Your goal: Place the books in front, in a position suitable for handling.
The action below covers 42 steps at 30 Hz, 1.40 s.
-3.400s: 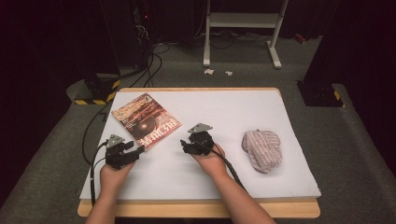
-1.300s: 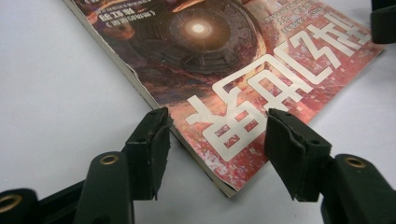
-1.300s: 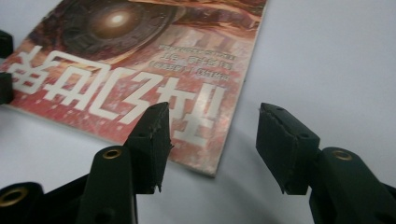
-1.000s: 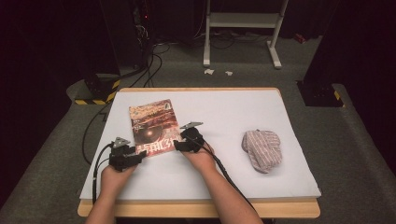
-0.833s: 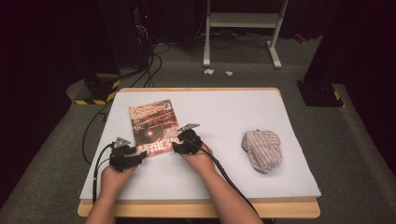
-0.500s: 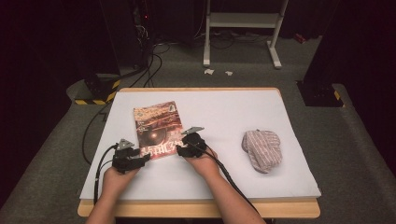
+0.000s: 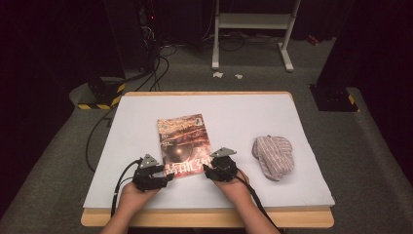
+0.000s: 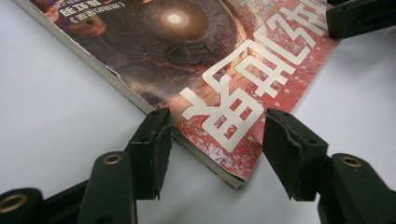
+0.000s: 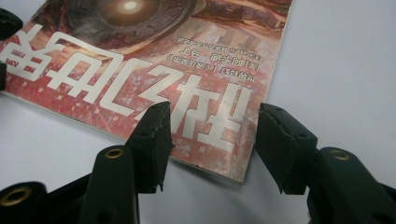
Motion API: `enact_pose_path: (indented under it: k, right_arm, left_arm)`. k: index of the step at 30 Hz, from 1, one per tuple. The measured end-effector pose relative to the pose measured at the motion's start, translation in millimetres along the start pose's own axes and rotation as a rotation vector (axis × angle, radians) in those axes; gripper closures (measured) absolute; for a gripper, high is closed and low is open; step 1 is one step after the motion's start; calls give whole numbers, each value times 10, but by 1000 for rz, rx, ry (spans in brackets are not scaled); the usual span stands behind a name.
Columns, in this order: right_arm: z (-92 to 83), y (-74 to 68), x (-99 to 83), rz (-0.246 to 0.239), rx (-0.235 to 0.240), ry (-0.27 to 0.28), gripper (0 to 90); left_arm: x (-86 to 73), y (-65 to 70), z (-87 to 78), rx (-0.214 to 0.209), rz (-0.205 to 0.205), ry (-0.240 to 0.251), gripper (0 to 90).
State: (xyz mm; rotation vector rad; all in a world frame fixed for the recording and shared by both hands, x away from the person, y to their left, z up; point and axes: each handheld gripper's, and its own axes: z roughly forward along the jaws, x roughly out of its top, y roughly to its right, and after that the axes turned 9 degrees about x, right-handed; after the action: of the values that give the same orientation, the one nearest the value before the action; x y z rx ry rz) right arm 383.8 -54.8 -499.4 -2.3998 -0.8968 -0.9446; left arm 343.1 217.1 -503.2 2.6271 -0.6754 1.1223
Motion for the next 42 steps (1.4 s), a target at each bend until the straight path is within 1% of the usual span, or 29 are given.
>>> enact_pose_path:
  k: [1,2,3,4,5,6,7,9,11,12,13,15,16,17,18,19,20,24,26,27,28,29,31,32,34,35,36,38,42]
  right_arm:
    - [0,0,0,0,0,0,460]
    - [-49,-8,-43,-14,-8,-1,461]
    - [-159,-26,-133,-38,-12,-2,513]
    - [-159,-26,-133,-38,-12,-2,513]
    - [-224,-44,-193,-18,72,4,504]
    - [-224,-44,-193,-18,72,4,504]
    - [-271,-116,-263,-62,17,-15,481]
    - [-283,-123,-294,-56,23,-14,463]
    - [-312,-115,-406,-22,46,11,450]
    - [-357,-121,-432,-67,29,-9,430]
    - [-391,-95,-438,-66,12,-5,432]
    - [-459,-8,-443,-14,25,33,435]
    - [-459,-8,-443,-14,25,33,435]
    - [-480,59,-440,12,15,44,430]
    - [-480,59,-440,12,15,44,430]
    - [-486,84,-443,20,15,53,428]
    - [-485,82,-445,25,15,58,426]
    - [-459,27,-440,13,18,66,415]
    - [-433,-36,-427,1,33,73,397]
    - [-414,-100,-411,-11,45,83,386]
    - [-407,-123,-402,-15,50,86,380]
    - [-394,-157,-387,-16,61,91,375]
    - [-362,-219,-356,-19,85,97,354]
    - [-362,-219,-356,-19,85,97,354]
    - [-318,-272,-336,-33,94,95,339]
    - [-276,-302,-319,-36,98,86,328]
    - [-264,-313,-310,-41,96,85,327]
    - [-247,-331,-281,-54,93,92,332]
    - [-213,-361,-223,-66,105,99,339]
  left_arm:
    - [0,0,0,0,0,0,425]
    - [3,54,-1,-7,8,-4,425]
    - [8,129,2,-28,23,-5,427]
    - [8,129,2,-28,23,-5,443]
    - [8,179,10,-60,27,0,453]
    - [11,239,17,-70,45,2,453]
    - [26,334,21,-82,92,0,472]
    - [30,357,21,-81,95,-2,473]
    - [35,413,34,-92,95,2,473]
    - [39,446,46,-103,99,6,474]
    - [39,446,46,-103,99,6,476]
    - [58,530,78,-119,105,15,478]
    - [58,530,78,-119,105,15,478]
    - [72,597,111,-137,106,26,478]
    - [72,597,111,-137,106,26,476]
    - [97,644,148,-178,93,30,476]
    - [108,661,164,-198,89,30,480]
    - [114,631,144,-204,88,38,480]
    - [106,567,105,-181,99,43,479]
    - [93,475,65,-147,102,50,473]
    - [93,475,65,-147,102,50,469]
    - [85,355,36,-116,75,60,462]
    - [85,235,6,-75,46,77,449]
    - [85,235,6,-75,46,77,439]
    - [83,135,-24,-44,15,93,430]
    - [66,57,-59,-11,1,105,418]
    - [49,23,-79,5,-2,109,412]
    - [-6,-39,-119,31,-12,112,397]
    - [-100,-128,-189,54,-38,105,392]
